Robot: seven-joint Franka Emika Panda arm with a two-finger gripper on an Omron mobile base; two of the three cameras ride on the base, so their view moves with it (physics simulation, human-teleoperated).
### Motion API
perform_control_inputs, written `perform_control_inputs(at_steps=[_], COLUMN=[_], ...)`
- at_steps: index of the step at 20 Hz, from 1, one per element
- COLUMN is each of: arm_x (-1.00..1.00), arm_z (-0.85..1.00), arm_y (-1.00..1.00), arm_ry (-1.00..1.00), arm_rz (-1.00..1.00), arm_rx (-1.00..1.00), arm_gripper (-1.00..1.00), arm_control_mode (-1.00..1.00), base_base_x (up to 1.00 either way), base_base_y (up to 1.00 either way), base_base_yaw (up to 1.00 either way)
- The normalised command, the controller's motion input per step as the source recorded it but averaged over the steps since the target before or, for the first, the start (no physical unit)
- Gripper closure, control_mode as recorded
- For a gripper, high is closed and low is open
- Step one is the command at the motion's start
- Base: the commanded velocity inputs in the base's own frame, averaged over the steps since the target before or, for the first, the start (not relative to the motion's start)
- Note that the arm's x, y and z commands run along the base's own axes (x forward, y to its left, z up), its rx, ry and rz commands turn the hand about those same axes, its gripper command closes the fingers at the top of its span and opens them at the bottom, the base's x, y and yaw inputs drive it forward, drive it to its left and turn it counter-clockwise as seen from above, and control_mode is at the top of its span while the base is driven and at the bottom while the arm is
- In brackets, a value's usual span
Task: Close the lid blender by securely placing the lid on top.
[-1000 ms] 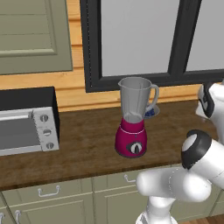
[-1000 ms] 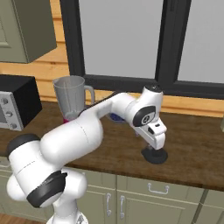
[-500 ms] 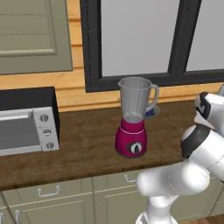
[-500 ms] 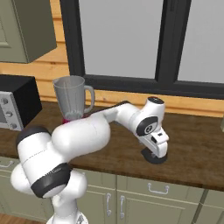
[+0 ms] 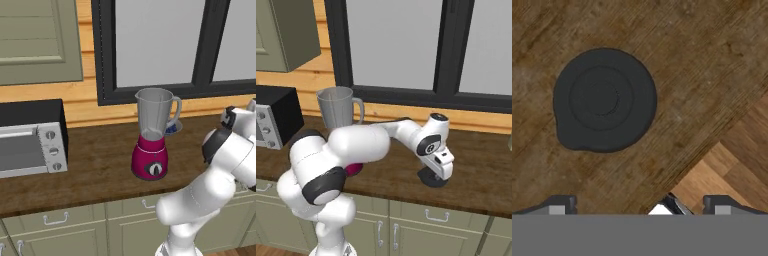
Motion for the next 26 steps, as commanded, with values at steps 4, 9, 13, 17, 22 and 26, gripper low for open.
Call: perform_control_inputs(at_steps=[4, 9, 13, 17, 22, 26], arm_x=[0.06, 0.12, 0.23, 0.41, 0.38, 0.16], arm_z=[-0.43, -0.39, -0.30, -0.17, -0.02, -0.17], arm_y=[-0.07, -0.02, 0.00, 0.00, -0.05, -0.22], arm_ry=[0.00, 0.00, 0.00, 0.00, 0.00, 0.00], arm_rz=[0.00, 0.00, 0.00, 0.00, 0.00, 0.00], arm_rx=[0.00, 0.00, 0.00, 0.00, 0.00, 0.00], arm_gripper=[-1.00, -1.00, -1.00, -1.00, -1.00, -1.00], arm_control_mode=[-1.00, -1.00, -1.00, -1.00, -1.00, -1.00], base_base_x=[0.00, 0.00, 0.00, 0.00, 0.00, 0.00], base_base_y=[0.00, 0.00, 0.00, 0.00, 0.00, 0.00], base_base_yaw=[0.00, 0.00, 0.00, 0.00, 0.00, 0.00])
